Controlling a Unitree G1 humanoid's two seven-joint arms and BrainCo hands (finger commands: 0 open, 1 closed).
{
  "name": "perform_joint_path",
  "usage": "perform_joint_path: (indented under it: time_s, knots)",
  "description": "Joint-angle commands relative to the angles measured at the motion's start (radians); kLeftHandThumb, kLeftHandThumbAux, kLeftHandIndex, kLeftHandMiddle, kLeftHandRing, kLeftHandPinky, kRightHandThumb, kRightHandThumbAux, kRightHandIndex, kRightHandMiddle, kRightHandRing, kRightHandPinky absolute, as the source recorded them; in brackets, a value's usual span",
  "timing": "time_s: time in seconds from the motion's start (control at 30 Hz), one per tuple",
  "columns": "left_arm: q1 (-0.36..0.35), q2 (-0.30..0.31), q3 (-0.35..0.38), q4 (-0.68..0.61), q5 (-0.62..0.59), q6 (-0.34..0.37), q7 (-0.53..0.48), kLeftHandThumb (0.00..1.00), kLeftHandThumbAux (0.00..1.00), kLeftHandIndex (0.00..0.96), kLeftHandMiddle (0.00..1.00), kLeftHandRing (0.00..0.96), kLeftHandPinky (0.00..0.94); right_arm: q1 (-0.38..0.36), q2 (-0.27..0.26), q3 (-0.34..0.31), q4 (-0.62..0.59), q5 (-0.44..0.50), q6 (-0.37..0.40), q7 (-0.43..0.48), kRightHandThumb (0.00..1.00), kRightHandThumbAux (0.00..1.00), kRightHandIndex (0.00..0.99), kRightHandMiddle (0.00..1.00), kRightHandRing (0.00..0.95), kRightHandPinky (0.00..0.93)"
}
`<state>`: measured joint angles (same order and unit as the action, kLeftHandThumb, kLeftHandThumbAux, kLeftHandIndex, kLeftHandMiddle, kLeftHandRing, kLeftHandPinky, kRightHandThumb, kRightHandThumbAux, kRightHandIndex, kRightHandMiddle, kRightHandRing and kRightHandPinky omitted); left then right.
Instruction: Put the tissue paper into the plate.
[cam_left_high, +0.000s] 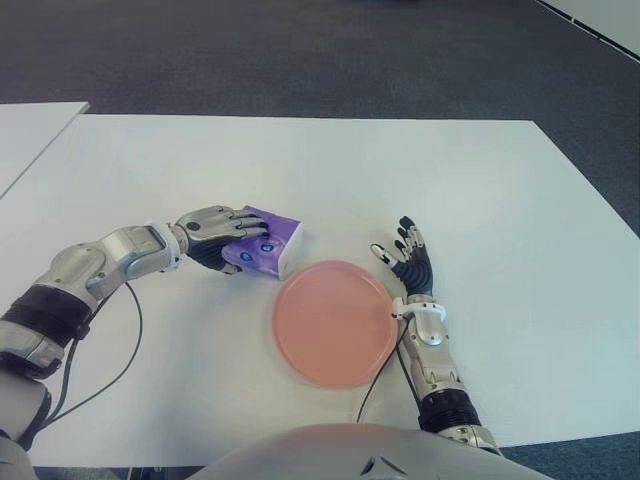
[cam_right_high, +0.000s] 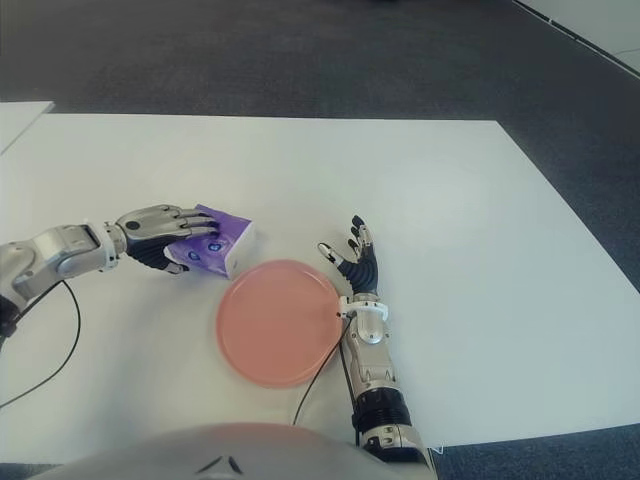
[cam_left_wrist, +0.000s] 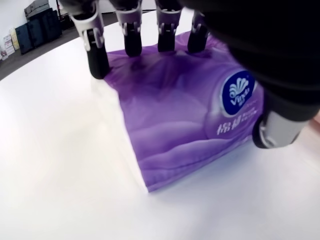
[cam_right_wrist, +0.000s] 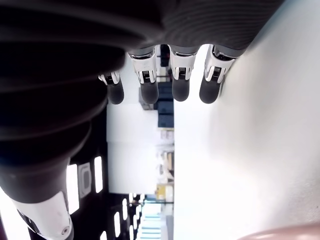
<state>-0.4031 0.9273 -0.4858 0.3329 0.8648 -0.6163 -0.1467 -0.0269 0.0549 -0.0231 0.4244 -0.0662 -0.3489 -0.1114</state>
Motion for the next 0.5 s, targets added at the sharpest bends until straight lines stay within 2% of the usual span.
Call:
perform_joint_path:
  time_s: [0.03,0.3,0.5]
  knots:
    - [0.043,-0.01,-0.052,0.023,0.102,-0.009,0.022,0.0,0.54,0.0,0.0,0.0,0.0,0.047,0.009,-0.009,0.077,0.021,0.049,0.004,0.135,0.754,0.053,0.034,0.011,0.034]
    - [0.06,-0.009,-0.06,0.02,0.149,-0.005,0.074,0.0,0.548,0.0,0.0,0.0,0.0,0.038,0.008,-0.009,0.087,0.021,0.053,-0.003,0.127,0.768,0.056,0.035,0.013,0.038]
    - [0.071,0.013,-0.035,-0.046,0.126,-0.008,0.047,0.0,0.554,0.0,0.0,0.0,0.0,0.031,0.005,-0.01,0.096,0.024,0.051,0.002,0.123,0.772,0.059,0.037,0.017,0.044]
